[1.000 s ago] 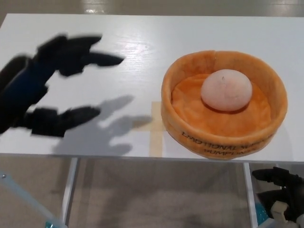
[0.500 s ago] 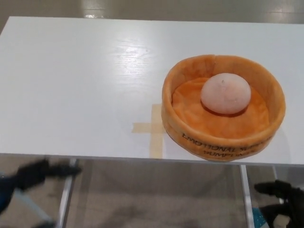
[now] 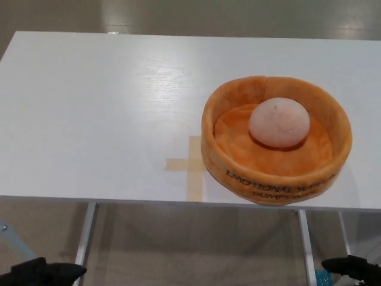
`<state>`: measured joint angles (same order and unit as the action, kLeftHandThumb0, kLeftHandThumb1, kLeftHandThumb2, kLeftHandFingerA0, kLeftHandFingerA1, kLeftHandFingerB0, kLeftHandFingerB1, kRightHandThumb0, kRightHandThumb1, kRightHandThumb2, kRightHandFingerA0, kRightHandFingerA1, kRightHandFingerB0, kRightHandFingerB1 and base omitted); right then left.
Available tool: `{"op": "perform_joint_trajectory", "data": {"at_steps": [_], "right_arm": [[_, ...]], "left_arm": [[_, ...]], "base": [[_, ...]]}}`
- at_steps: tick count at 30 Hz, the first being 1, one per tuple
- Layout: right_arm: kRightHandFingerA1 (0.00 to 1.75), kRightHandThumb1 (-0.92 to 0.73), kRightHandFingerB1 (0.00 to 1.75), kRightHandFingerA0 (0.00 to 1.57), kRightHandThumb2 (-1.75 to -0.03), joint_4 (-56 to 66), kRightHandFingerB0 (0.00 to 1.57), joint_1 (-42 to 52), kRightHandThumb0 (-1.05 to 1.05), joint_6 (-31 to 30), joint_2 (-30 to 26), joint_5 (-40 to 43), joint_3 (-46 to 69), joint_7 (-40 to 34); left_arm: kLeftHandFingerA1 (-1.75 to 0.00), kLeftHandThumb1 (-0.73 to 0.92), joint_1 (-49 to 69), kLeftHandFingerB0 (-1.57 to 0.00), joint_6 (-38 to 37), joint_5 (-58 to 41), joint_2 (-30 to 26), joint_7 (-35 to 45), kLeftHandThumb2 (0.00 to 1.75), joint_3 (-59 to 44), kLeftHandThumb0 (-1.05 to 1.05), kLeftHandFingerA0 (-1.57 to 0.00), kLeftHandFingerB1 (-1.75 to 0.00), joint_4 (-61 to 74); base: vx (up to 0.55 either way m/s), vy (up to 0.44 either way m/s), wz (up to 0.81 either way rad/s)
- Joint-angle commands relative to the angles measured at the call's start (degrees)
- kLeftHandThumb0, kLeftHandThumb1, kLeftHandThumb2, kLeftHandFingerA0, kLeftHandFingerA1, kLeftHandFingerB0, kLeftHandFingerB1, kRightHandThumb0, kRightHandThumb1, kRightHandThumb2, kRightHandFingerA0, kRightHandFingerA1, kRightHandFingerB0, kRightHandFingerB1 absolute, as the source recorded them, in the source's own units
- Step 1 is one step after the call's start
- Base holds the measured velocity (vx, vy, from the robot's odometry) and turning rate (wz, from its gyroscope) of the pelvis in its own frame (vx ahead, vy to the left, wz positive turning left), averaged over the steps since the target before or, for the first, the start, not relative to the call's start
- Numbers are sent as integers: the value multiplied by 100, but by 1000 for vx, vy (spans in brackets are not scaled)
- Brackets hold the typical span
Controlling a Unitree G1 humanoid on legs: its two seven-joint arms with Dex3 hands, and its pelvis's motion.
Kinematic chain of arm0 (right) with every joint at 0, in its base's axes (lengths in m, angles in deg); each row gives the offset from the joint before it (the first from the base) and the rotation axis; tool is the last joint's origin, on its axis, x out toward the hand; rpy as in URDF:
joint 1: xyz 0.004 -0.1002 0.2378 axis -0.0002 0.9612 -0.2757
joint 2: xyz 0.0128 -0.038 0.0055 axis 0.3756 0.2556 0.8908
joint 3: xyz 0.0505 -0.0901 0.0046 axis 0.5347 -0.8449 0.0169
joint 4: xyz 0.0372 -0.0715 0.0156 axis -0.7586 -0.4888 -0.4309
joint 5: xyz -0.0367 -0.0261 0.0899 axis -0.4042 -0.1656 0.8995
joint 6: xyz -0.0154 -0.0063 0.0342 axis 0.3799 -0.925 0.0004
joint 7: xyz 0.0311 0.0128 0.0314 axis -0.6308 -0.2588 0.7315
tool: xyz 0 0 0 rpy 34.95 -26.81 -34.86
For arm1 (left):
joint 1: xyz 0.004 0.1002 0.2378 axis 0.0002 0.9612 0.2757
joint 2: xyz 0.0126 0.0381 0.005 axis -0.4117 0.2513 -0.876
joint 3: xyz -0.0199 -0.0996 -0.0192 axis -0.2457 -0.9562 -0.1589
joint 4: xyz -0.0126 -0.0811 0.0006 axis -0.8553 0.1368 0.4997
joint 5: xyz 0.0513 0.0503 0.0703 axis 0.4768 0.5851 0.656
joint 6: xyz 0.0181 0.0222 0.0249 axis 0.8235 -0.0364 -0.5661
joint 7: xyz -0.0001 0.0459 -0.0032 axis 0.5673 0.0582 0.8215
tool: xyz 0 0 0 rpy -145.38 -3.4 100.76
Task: Use the left hand to pick up the pink round toy on the left and place it inside the orange plate on the desk.
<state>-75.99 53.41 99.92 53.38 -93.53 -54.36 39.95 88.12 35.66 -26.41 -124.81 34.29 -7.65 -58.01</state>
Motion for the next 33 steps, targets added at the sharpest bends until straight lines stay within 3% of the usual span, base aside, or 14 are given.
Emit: {"op": "perform_joint_trajectory", "data": {"at_steps": [1,5,8,11,19,33], "right_arm": [[58,-66,49,66,-59,-42,62,-16,-10,-67,18,-40,-45,11],[61,-66,50,69,-58,-26,63,-14,-9,-13,17,-36,-40,-35],[61,-66,50,68,-58,-19,63,-23,-9,-21,25,-37,-41,-40],[61,-66,50,68,-59,-23,63,-44,-9,12,46,-17,-26,-26],[67,-65,52,71,-58,-17,65,-164,-10,48,23,7,8,-40],[63,-65,50,68,-58,-33,64,-328,-10,-46,-1,37,35,27]], "left_arm": [[-49,52,-1088,-18,-143,1140,284,-539,96,555,-1,-11,-49,-1657],[-49,54,-2379,-19,29,1620,553,-1068,97,985,-4,-12,-49,-3561],[-49,54,-2769,-19,120,1730,611,-1291,97,1112,-5,-12,-49,-4147],[-51,53,-3545,-20,695,2075,785,-2044,97,1418,-6,-15,-50,-5376],[-50,54,-3899,-21,813,2231,910,-2528,98,1702,-10,-13,-50,-6273],[-51,55,-4230,-18,696,2409,1158,-2958,100,2032,-10,-16,-50,-6868]], "base": [[0,0,0],[0,0,0],[0,0,0],[0,0,0],[0,0,0],[0,0,0]]}}
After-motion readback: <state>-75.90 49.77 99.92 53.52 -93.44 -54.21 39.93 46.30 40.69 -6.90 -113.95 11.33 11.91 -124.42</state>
